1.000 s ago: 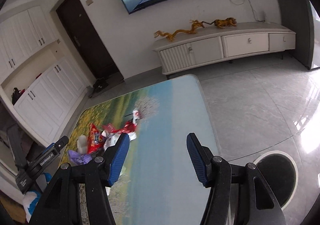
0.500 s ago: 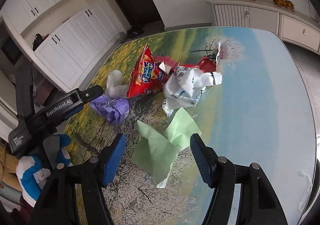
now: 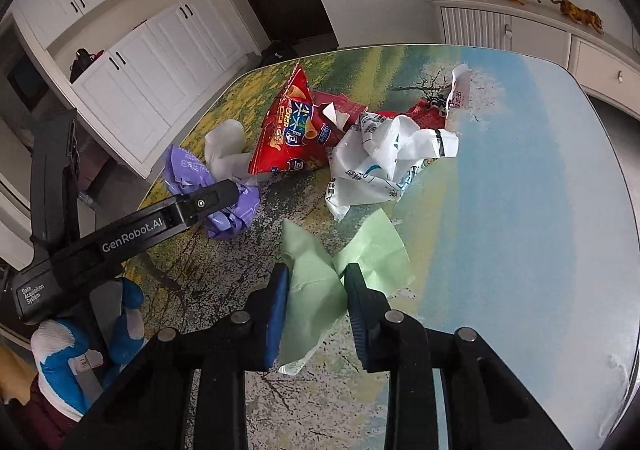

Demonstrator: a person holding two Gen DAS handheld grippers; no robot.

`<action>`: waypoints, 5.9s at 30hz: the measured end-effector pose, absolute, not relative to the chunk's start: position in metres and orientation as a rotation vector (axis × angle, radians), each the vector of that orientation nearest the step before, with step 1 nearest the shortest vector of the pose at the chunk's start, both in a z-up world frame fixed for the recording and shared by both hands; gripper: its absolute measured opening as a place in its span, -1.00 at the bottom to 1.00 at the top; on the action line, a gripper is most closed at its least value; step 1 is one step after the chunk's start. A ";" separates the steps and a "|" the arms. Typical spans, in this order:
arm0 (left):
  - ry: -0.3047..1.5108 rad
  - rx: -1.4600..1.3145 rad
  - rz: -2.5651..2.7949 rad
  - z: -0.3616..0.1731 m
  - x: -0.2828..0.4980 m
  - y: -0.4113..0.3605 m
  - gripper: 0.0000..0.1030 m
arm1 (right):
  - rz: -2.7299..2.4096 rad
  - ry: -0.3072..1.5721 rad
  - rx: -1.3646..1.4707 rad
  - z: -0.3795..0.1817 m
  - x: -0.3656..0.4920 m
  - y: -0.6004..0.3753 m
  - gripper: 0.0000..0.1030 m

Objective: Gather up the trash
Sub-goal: 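Grasp the green paper with the right tool while the left tool grasps the purple plastic bag, then carry the green paper and purple bag over the white bin and open both tools, then move both open tools back toward the red snack bag and white tissues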

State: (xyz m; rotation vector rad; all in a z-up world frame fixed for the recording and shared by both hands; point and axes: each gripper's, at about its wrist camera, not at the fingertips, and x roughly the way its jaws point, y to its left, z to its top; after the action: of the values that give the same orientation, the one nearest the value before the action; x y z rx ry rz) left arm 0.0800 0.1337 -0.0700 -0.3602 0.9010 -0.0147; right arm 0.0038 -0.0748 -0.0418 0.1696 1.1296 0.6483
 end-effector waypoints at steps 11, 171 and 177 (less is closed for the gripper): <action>0.905 -0.344 -0.079 -0.062 0.049 0.118 -0.45 | 0.649 1.091 0.240 -0.033 -0.011 -0.110 -0.49; 0.524 -0.103 0.010 0.085 -0.005 0.144 0.34 | 0.295 0.753 0.172 0.111 -0.010 -0.136 0.10; 0.575 -0.114 0.021 0.086 0.009 0.159 0.34 | 0.363 0.775 0.194 0.101 0.014 -0.124 0.10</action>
State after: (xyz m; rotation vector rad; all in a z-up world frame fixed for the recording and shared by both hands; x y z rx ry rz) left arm 0.0091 0.1587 0.0858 -0.1139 0.5750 0.0206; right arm 0.0139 -0.1240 0.1006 0.1939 0.7753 0.3626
